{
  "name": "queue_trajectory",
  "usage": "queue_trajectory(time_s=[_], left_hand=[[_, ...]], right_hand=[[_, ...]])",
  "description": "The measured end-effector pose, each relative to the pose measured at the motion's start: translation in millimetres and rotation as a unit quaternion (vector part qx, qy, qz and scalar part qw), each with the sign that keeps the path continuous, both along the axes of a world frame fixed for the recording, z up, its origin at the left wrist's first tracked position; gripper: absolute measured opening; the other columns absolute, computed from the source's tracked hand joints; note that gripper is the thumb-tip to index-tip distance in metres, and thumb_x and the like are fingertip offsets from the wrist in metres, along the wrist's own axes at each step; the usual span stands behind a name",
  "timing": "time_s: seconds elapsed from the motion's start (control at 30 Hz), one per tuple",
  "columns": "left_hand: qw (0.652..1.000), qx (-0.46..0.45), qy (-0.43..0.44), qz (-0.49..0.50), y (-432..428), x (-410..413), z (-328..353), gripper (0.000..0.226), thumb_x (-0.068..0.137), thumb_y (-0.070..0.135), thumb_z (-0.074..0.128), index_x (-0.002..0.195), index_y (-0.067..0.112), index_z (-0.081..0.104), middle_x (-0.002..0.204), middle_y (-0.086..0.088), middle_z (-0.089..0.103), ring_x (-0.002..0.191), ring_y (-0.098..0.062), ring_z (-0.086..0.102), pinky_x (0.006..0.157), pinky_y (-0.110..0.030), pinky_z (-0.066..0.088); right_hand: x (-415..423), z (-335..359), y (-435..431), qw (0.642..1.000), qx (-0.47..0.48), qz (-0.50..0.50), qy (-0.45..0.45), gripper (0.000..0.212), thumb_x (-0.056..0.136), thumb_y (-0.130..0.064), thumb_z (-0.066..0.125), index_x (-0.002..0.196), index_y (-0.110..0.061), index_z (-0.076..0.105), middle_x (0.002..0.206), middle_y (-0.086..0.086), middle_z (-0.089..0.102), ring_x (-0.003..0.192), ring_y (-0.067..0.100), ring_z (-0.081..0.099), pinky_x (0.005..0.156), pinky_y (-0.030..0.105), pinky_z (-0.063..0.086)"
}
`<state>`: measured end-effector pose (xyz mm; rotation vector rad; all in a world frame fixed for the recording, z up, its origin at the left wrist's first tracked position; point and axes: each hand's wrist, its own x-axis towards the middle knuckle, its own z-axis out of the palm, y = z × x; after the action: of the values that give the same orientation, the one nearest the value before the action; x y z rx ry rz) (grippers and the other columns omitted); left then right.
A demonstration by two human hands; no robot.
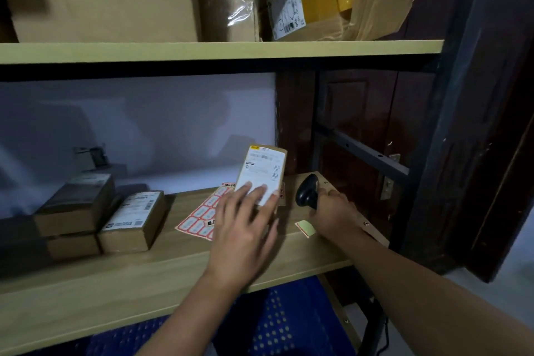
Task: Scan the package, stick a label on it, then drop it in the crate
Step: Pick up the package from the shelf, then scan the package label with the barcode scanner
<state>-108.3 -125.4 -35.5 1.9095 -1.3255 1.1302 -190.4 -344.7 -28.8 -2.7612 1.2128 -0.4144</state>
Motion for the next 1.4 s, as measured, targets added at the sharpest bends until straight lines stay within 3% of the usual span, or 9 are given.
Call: queue_trajectory(time_s=[0.1, 0.2, 0.3, 0.4, 0.63, 0.83, 1.13, 1.23, 1.4], left_hand=[[1.0, -0.026, 0.001, 0.012, -1, 5, 1, 0.046, 0.1, 0.032, 0.065, 0.143, 0.017, 0.064, 0.145, -0.012, 0.064, 0.142, -0.033, 0.046, 0.111, -0.061, 0.05], [0.998, -0.053, 0.003, 0.017, 6, 18, -1, 0.046, 0.1, 0.025, 0.069, 0.145, 0.016, 0.062, 0.148, -0.013, 0.062, 0.144, -0.034, 0.046, 0.113, -0.063, 0.048], [0.997, -0.061, -0.011, 0.037, 16, 31, -4, 0.055, 0.096, 0.017, 0.071, 0.149, 0.017, 0.059, 0.151, -0.012, 0.061, 0.146, -0.033, 0.044, 0.119, -0.062, 0.042], [0.995, -0.066, -0.019, 0.069, 28, 39, -7, 0.075, 0.082, 0.008, 0.083, 0.151, 0.018, 0.057, 0.153, -0.009, 0.059, 0.149, -0.03, 0.041, 0.131, -0.053, 0.027], [0.99, -0.105, -0.042, 0.08, 51, 46, -15, 0.072, 0.082, 0.036, 0.088, 0.146, 0.017, 0.061, 0.153, -0.004, 0.053, 0.147, -0.028, 0.044, 0.133, -0.049, 0.024], [0.987, -0.13, -0.043, 0.081, 54, 47, -20, 0.063, 0.087, 0.035, 0.081, 0.144, 0.018, 0.063, 0.15, -0.005, 0.059, 0.144, -0.027, 0.049, 0.13, -0.053, 0.032], [0.985, -0.131, -0.052, 0.099, 58, 48, -23, 0.065, 0.085, 0.024, 0.089, 0.144, 0.018, 0.063, 0.152, -0.004, 0.054, 0.145, -0.028, 0.047, 0.133, -0.05, 0.027], [0.986, -0.122, -0.047, 0.102, 63, 47, -24, 0.062, 0.087, 0.019, 0.086, 0.144, 0.015, 0.063, 0.15, -0.008, 0.059, 0.144, -0.029, 0.047, 0.13, -0.052, 0.03], [0.988, -0.107, 0.033, 0.104, 70, 44, -22, 0.049, 0.098, 0.024, 0.07, 0.146, 0.016, 0.061, 0.15, -0.012, 0.061, 0.145, -0.031, 0.045, 0.121, -0.06, 0.039]], right_hand=[[-7, 11, 8, 0.996, 0.03, 0.008, -0.08, 0.062, 0.098, -0.035, 0.052, 0.155, -0.015, 0.039, 0.131, 0.014, 0.061, 0.114, 0.03, 0.063, 0.091, 0.042, 0.054], [-15, 32, 32, 0.964, 0.102, 0.034, -0.241, 0.04, 0.099, -0.039, 0.055, 0.131, -0.016, 0.053, 0.119, 0.015, 0.066, 0.105, 0.036, 0.067, 0.086, 0.043, 0.053], [-25, 65, 70, 0.895, 0.234, 0.069, -0.373, 0.025, 0.097, -0.05, 0.057, 0.104, -0.027, 0.055, 0.087, 0.004, 0.067, 0.088, 0.034, 0.066, 0.083, 0.046, 0.051], [-36, 92, 123, 0.791, 0.366, 0.14, -0.47, 0.028, 0.096, -0.049, 0.061, 0.096, -0.021, 0.06, 0.069, 0.002, 0.061, 0.058, 0.021, 0.057, 0.059, 0.045, 0.05], [-24, 114, 204, 0.659, 0.537, 0.236, -0.47, 0.035, 0.1, -0.04, 0.061, 0.088, -0.007, 0.058, 0.055, 0.007, 0.049, 0.04, 0.017, 0.044, 0.044, 0.031, 0.038], [-10, 114, 212, 0.68, 0.518, 0.243, -0.459, 0.06, 0.094, -0.055, 0.061, 0.099, 0.004, 0.051, 0.065, 0.014, 0.05, 0.042, 0.021, 0.046, 0.054, 0.039, 0.043], [-24, 117, 210, 0.716, 0.472, 0.245, -0.453, 0.048, 0.1, -0.045, 0.059, 0.103, 0.002, 0.054, 0.066, 0.011, 0.051, 0.044, 0.018, 0.046, 0.045, 0.029, 0.043], [-26, 118, 197, 0.786, 0.388, 0.222, -0.426, 0.036, 0.096, -0.052, 0.059, 0.095, -0.016, 0.057, 0.07, 0.001, 0.059, 0.055, 0.017, 0.055, 0.054, 0.033, 0.047], [-2, 96, 145, 0.934, 0.178, 0.201, -0.237, 0.034, 0.095, -0.039, 0.057, 0.121, -0.022, 0.046, 0.108, 0.005, 0.055, 0.093, 0.027, 0.063, 0.08, 0.045, 0.053]])
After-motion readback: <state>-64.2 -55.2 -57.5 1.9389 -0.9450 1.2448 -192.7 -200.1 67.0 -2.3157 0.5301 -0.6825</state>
